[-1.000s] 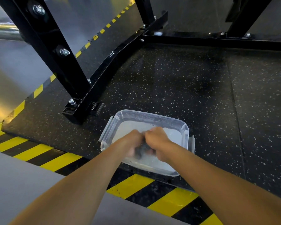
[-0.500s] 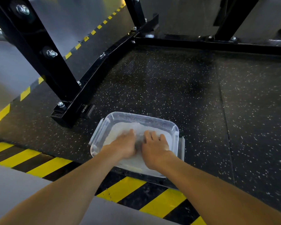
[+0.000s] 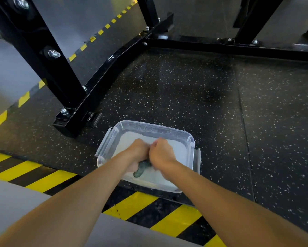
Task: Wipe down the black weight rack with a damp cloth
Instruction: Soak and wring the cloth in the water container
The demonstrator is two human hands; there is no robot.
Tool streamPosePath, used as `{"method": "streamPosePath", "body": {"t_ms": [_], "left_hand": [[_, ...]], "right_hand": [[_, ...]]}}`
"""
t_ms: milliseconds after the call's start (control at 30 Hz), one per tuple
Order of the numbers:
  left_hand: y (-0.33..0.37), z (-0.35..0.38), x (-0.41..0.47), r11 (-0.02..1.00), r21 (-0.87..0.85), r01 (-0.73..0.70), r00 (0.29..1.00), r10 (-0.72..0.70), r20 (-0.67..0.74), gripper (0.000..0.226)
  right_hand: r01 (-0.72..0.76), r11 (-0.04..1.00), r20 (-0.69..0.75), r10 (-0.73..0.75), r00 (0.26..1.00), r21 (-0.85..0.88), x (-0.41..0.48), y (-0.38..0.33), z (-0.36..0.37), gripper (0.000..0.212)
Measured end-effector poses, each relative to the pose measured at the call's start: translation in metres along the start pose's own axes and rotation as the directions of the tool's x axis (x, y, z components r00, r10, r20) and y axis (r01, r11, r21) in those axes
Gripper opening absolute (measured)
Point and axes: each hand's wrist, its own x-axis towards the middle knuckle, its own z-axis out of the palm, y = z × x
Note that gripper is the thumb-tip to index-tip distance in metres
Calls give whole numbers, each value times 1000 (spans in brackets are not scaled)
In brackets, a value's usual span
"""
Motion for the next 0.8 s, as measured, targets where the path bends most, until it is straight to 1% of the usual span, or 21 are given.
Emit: {"method": "streamPosePath", "body": {"t_ms": [33,67,100,133,167,200,233,300,333,367,400,433,467,500,533,567,600,667,700,733,800], "left_hand": [[1,-2,0,998,-67,14,997,-10,70,32],[4,-4,-2,991,-132,18,996,-7,87,30],[6,-9,-3,994,-106,2,997,6,73,27],[6,-13,2,999,9,-45,999,44,24,21],[6,-18,4,978,172,-115,993,120,-16,16],[1,-21,10,921,346,-180,978,206,-40,12],[-1,-22,11,845,489,-216,966,258,-19,9],[-10,-23,16,689,675,-264,958,271,97,21],[-13,-21,17,572,777,-263,958,253,138,27],[-14,-19,17,434,862,-261,955,246,165,29],[-15,-15,16,314,918,-241,957,236,170,31],[-17,-13,17,208,955,-214,959,231,164,35],[-19,-11,20,138,974,-178,965,218,145,39],[-20,-8,21,118,982,-151,970,207,124,39],[-21,-5,22,162,977,-139,974,203,105,36],[-22,-4,23,275,950,-145,975,203,90,31],[-22,-3,24,437,890,-130,984,169,61,26],[-22,0,28,739,672,-55,998,68,7,24],[-22,1,30,836,549,-11,1000,24,-16,24],[-21,1,31,897,442,22,999,-8,-33,24],[-15,1,26,971,240,19,998,-3,-68,21]], "right_hand": [[28,998,-2,-28,1000,-59,2,1,-5,28],[42,991,7,-42,999,-124,6,3,-8,31],[59,977,29,-54,998,-204,7,7,-13,36],[82,954,65,-66,996,-290,7,10,-15,41],[118,921,107,-84,991,-370,5,13,-16,45],[163,871,153,-103,983,-464,3,15,-17,46],[215,793,198,-122,973,-570,1,17,-17,46],[311,563,257,-175,950,-766,-1,21,-16,48],[338,449,280,-191,941,-827,-1,23,-15,51],[353,365,300,-196,934,-861,-1,25,-14,52],[365,319,319,-188,929,-875,-2,26,-12,51],[376,316,339,-165,926,-871,-1,26,-11,49],[375,375,350,-136,927,-848,-1,26,-10,45],[361,481,353,-111,929,-799,1,26,-9,39],[328,597,343,-93,935,-732,3,25,-9,32],[279,699,325,-70,943,-659,5,24,-10,28],[216,786,306,-35,951,-579,7,21,-11,26],[46,930,283,63,957,-365,10,17,-12,27],[-56,975,280,116,953,-214,10,13,-12,27],[-144,987,273,160,949,-77,8,9,-12,26],[-200,977,255,175,951,73,4,1,-11,26]]}}
